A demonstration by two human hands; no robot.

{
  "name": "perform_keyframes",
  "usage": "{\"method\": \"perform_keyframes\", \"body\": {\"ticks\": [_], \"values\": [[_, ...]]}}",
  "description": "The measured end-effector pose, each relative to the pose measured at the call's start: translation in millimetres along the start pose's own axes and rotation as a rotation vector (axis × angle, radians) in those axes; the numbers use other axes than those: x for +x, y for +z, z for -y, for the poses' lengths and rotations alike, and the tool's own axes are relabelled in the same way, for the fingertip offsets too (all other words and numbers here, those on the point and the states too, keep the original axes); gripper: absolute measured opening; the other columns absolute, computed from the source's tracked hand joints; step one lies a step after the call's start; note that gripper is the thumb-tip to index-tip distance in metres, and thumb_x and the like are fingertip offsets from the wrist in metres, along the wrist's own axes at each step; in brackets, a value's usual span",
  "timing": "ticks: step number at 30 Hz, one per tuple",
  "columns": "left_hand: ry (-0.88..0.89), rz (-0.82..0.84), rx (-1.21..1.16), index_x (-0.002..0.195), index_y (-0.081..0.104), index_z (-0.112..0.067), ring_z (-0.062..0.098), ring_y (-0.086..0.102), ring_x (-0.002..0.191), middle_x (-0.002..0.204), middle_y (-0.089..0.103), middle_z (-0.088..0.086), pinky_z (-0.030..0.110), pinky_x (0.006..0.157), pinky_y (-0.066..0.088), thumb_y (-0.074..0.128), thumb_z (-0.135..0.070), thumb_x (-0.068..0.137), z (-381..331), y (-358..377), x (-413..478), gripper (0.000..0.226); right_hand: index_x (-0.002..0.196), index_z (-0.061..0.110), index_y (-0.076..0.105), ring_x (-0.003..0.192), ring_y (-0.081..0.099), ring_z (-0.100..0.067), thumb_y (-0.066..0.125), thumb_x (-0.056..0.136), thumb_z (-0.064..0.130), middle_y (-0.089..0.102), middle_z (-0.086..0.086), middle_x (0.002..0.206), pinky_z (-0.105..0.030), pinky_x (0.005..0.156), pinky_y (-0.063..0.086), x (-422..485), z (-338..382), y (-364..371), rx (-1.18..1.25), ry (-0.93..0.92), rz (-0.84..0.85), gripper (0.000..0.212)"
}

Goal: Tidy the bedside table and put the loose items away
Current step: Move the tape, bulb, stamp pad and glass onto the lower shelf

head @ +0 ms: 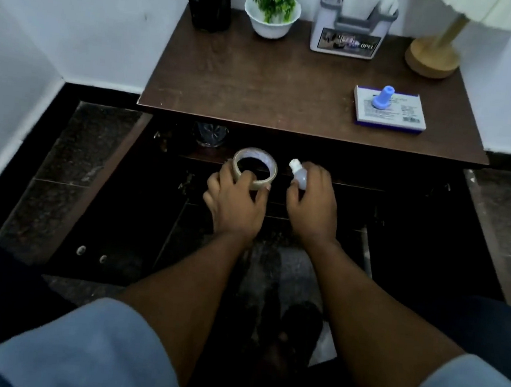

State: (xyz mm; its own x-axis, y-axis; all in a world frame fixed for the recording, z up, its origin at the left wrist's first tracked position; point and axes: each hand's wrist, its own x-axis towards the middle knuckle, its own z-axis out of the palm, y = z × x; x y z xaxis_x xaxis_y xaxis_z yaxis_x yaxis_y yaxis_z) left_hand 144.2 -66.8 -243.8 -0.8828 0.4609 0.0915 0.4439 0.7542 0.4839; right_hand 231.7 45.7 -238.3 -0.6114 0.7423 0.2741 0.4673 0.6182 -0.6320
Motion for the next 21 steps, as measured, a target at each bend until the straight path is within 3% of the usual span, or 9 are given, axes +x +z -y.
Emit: {"method": "perform_keyframes", "body": {"ticks": [7,11,16,18,21], "values": [[0.016,0.058,0.118,0.103,0.075,-0.023,0.037,0.041,0.118,0.13,0.055,0.012,0.045,0.096,0.034,0.061,-0.05,0.09,-7,25,55,0.033,0.131,0.009,0.055,0.107,0.06,-0.041,0.062,0.094,0.024,0.054,-0.02,0.128,-0.042,0.081,0.051,48,-20,36,-0.107,0.125,0.048,0.04],[-0.066,0.097,0.162,0.11,0.076,-0.02,0.038,0.037,0.126,0.134,0.056,0.012,0.047,0.1,0.033,0.057,-0.052,0.093,-6,40,84,0.04,0.131,0.007,0.057,0.109,0.061,-0.043,0.062,0.096,0.027,0.058,-0.023,0.129,-0.045,0.086,0.053,69,-25,55,-0.094,0.189,0.097,0.041],[-0.175,0.193,0.158,0.128,0.066,-0.014,0.037,0.032,0.138,0.148,0.045,0.013,0.047,0.107,0.032,0.057,-0.047,0.093,-9,56,110,0.049,0.139,0.008,0.06,0.124,0.059,-0.038,0.053,0.098,0.008,0.064,-0.02,0.134,-0.043,0.106,0.048,81,-26,70,0.044,0.087,0.213,0.042],[-0.19,0.219,0.119,0.134,0.061,-0.014,0.038,0.03,0.141,0.153,0.039,0.014,0.047,0.111,0.031,0.058,-0.045,0.093,-10,57,117,0.051,0.138,0.008,0.062,0.127,0.059,-0.032,0.053,0.096,0.005,0.064,-0.015,0.137,-0.033,0.11,0.044,84,-24,73,0.111,0.102,0.205,0.043],[-0.193,0.221,0.081,0.142,0.054,-0.016,0.038,0.026,0.145,0.155,0.035,0.014,0.049,0.113,0.031,0.06,-0.044,0.093,-10,57,119,0.056,0.135,0.017,0.065,0.126,0.059,-0.021,0.054,0.096,0.013,0.065,-0.006,0.137,-0.013,0.099,0.035,86,-23,74,0.134,0.124,0.207,0.041]]}}
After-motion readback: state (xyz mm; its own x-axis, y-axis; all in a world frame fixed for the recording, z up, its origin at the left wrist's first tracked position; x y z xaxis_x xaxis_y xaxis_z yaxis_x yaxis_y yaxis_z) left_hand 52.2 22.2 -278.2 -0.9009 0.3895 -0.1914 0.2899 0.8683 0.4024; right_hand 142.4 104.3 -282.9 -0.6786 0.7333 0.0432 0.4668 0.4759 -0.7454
